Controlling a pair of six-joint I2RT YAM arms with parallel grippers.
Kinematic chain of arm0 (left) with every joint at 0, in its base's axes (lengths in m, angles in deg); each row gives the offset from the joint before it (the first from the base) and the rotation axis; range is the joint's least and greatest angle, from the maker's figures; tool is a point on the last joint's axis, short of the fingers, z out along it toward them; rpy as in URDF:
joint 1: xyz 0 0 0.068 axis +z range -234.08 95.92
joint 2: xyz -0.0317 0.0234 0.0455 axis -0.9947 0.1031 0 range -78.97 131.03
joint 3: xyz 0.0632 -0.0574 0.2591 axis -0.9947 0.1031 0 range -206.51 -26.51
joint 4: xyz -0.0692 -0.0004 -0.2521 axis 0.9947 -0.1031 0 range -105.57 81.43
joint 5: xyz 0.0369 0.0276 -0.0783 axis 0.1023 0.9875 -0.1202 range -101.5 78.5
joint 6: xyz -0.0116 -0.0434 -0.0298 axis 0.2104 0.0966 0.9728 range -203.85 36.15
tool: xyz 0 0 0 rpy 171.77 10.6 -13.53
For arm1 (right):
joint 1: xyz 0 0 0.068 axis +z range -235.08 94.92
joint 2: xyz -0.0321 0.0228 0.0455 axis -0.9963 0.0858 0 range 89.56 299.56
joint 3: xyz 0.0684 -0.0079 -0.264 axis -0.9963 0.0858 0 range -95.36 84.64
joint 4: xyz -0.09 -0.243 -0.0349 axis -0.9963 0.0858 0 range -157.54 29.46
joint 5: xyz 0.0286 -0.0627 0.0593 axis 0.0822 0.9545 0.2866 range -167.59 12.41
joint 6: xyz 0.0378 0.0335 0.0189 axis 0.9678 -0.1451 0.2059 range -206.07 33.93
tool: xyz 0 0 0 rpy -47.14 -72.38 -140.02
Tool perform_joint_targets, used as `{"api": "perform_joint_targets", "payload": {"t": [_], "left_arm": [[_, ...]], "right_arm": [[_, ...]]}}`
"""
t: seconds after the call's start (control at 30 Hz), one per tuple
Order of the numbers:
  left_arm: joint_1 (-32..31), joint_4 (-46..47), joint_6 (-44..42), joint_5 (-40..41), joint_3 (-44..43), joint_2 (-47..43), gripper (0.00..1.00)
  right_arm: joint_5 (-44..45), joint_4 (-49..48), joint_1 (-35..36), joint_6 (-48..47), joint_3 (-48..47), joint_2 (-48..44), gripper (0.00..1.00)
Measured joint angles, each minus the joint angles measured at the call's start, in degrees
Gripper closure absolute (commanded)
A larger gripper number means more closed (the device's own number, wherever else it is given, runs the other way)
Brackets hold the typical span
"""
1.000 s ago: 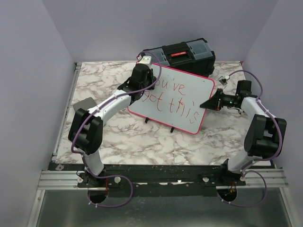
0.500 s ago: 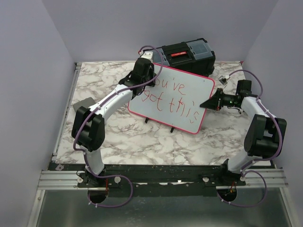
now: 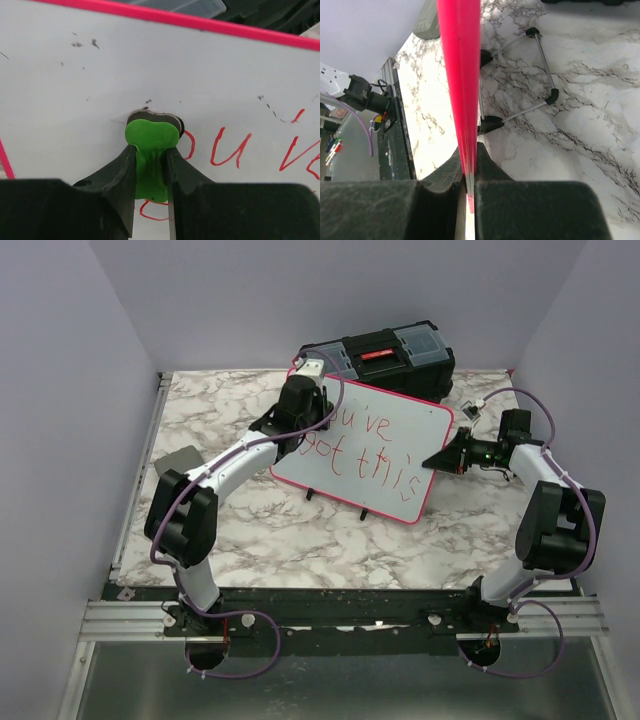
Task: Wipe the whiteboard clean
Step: Erase the whiteboard at the whiteboard stand.
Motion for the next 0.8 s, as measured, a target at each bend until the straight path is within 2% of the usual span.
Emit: {"api": "perform_joint_targets", "payload": {"t": [0.2, 0.37, 0.6, 0.8], "left_arm": [[-1.77, 3.06, -0.37, 0.02, 5.55, -1.97, 1.00], [-1.81, 2.25, -0.96, 0.31, 5.18, -2.08, 1.00], [0.72, -7.15, -2.10, 0.17, -6.03, 1.62, 1.00], [2.34, -8.31, -3.06, -1.07, -12.17, 3.43, 1.00]], "right_arm": [[0.00, 0.13, 0.00, -0.24, 0.00, 0.04, 0.99], [-0.02, 0.15, 0.00, -0.33, -0.11, 0.13, 0.99], [-0.02, 0.20, 0.00, -0.39, -0.17, 0.13, 0.99], [0.00, 0.15, 0.00, -1.05, -0.20, 0.13, 0.99]]}}
